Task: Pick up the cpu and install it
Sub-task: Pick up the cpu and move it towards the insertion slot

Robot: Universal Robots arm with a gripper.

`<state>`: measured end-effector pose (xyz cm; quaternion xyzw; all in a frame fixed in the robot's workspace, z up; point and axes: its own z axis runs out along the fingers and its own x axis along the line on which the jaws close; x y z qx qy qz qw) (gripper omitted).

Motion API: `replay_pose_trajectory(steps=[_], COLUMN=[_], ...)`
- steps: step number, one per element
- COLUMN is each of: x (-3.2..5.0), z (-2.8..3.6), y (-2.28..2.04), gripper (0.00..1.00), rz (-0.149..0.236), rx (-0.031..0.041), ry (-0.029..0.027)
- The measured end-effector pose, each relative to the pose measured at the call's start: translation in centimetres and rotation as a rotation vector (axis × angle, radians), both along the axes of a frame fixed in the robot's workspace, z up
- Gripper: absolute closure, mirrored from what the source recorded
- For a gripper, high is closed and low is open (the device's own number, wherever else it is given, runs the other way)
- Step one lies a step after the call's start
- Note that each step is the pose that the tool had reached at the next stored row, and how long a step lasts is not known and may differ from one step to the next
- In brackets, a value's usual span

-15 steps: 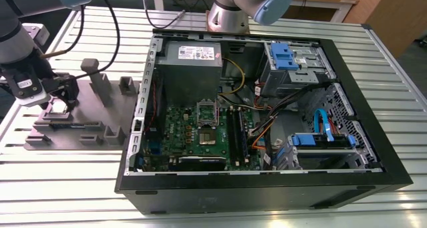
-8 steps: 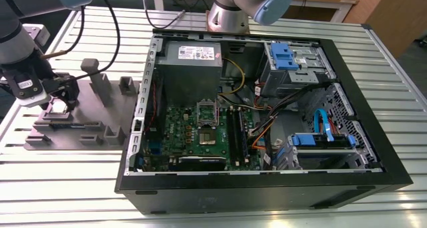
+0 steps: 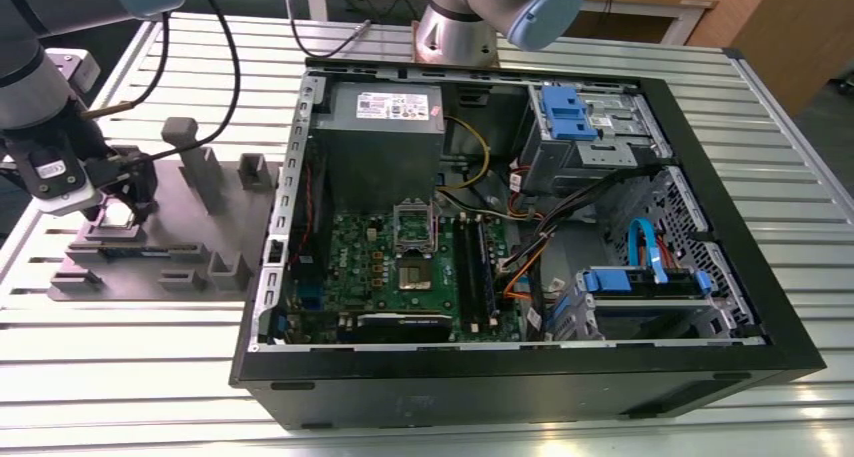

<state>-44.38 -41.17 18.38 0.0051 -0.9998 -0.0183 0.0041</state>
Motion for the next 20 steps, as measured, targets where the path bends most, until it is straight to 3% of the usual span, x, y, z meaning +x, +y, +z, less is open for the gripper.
replay_pose_trajectory(steps=[1,2,10,11,20], x=[0.00,0.00,0.00,0.00,0.00], z=[0.00,0.00,-0.01,-0.01,-0.01], y=[0.00,0.00,0.00,0.00,0.00], gripper=[0.35,0.42,0.44,0.51,0.51], rz=[0.000,0.000,0.000,0.000,0.000], rx=[0.0000,0.0000,0.0000,0.0000,0.0000], ry=[0.0000,0.0000,0.0000,0.0000,0.0000])
